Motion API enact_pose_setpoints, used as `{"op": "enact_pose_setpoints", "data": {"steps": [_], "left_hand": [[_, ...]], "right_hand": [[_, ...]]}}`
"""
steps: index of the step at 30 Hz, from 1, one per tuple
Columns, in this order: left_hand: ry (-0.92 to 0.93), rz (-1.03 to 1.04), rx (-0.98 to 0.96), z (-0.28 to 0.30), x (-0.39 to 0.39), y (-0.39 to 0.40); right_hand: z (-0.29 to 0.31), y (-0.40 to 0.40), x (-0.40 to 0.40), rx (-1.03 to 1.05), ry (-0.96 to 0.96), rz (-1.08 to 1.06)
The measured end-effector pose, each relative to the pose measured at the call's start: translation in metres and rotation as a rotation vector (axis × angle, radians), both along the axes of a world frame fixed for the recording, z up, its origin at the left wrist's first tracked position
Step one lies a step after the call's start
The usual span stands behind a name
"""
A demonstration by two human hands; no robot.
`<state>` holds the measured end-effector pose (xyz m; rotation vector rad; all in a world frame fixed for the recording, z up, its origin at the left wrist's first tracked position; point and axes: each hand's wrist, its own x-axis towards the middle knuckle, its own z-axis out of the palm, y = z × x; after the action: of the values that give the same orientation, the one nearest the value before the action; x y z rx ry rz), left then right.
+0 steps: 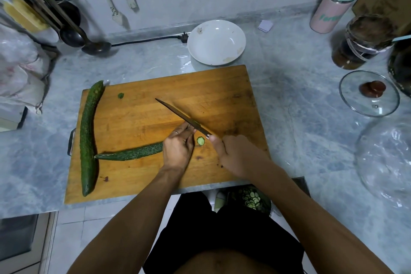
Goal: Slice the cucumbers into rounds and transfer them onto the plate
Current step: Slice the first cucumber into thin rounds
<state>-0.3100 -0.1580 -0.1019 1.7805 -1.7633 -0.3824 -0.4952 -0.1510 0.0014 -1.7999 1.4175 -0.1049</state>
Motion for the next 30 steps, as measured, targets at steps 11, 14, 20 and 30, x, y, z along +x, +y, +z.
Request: {"op": "enact_pose_setpoints", "data": {"steps": [11, 14, 20, 30], "left_hand": [[0.061, 0.098, -0.041, -0.003, -0.008, -0.003], [0.087, 0.091, -0.056, -0.002, -0.005, -0.002], [0.084, 0.062, -0.017, -0.005, 0.001, -0.001], [0.073, 0.057, -0.015, -0.004, 0.001, -0.001]], "right_hand": [[-0.019, -0.015, 0.0, 0.004, -0.04, -0.006], [-0.021, -0.015, -0.003, 0.044, -0.053, -0.018], [-0.015, -0.01, -0.02, 0.026, -0.08, -0.055], [-0.002, -0.005, -0.019, -0.01, -0.017, 0.049]]}}
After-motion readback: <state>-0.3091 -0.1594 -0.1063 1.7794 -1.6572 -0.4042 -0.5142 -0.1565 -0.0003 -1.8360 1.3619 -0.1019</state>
